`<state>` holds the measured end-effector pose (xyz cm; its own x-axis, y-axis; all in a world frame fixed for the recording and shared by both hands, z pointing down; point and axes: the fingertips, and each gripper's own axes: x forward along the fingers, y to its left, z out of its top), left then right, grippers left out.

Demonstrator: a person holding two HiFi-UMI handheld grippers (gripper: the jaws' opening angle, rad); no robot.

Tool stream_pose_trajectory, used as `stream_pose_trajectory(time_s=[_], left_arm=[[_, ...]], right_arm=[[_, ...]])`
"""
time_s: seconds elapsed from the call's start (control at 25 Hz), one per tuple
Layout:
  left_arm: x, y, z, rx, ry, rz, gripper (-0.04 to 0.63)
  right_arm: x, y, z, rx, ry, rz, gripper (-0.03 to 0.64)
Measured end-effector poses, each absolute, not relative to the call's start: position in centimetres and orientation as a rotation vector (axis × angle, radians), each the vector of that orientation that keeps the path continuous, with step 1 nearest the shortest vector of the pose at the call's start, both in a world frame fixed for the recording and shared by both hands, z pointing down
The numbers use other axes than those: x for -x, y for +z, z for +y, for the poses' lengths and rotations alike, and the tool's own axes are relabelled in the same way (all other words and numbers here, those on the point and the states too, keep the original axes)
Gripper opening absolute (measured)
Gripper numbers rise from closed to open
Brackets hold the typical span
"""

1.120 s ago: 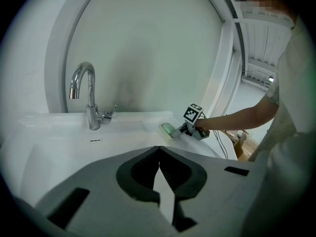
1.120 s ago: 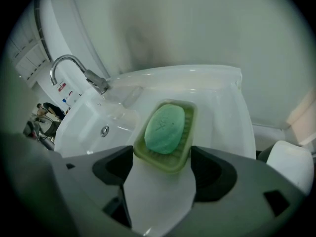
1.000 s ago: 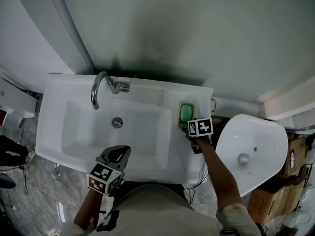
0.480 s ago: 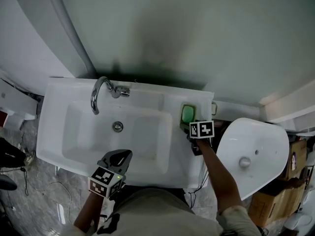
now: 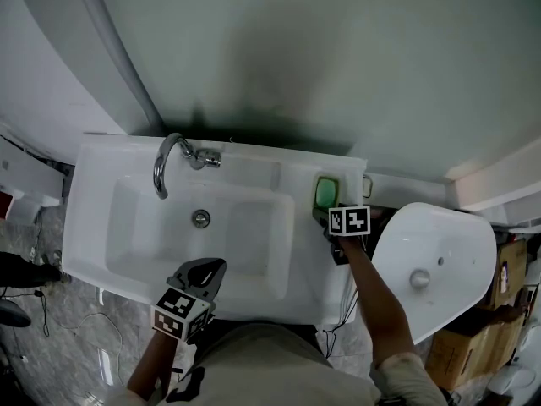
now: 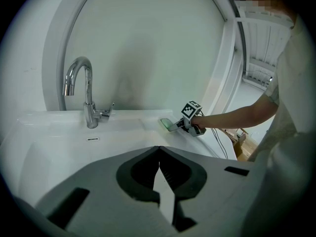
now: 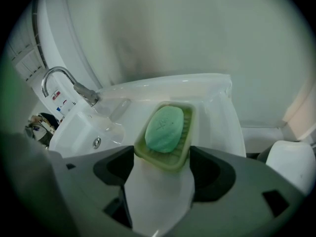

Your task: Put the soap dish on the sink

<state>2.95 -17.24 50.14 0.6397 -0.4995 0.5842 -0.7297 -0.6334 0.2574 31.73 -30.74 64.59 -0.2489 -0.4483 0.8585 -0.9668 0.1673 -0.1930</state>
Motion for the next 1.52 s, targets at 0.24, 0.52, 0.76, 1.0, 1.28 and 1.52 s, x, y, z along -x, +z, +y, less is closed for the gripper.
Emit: stream_pose_trajectory(time_s=[0.24,0.52,0.76,1.0,1.28,1.52], left_arm=[[-3.0,50.1,-17.3,-2.383,0.638,-0.968,0.018],[-2.7,50.1,-17.1,-2.375,0.626,-0.976,0.018],[-2.5,50.0,-16.6,-2.378,0.624,-0.977,0.018],[-1.2,49.1,-16.8,-2.386,0.609,-1.029,0.018],[0.7,47.9,-17.3,-2.393,0.591,-1.079,0.018],[2.0,46.1,-17.1,-2.433,0.507,-1.114,0.018]], right_arm=[[-32.9,64.5,-30.9,-1.384,1.019,-1.770,0.356],[-34.0,64.2,-30.5,-1.403,0.998,-1.730,0.337],[-34.6,64.0,-29.9,-1.428,1.001,-1.697,0.324],[-34.3,62.1,-29.5,-1.465,0.977,-1.766,0.301],[-31.0,57.2,-27.4,-1.490,1.123,-1.988,0.235],[-23.9,51.3,-24.6,-1.391,1.198,-2.270,0.057]])
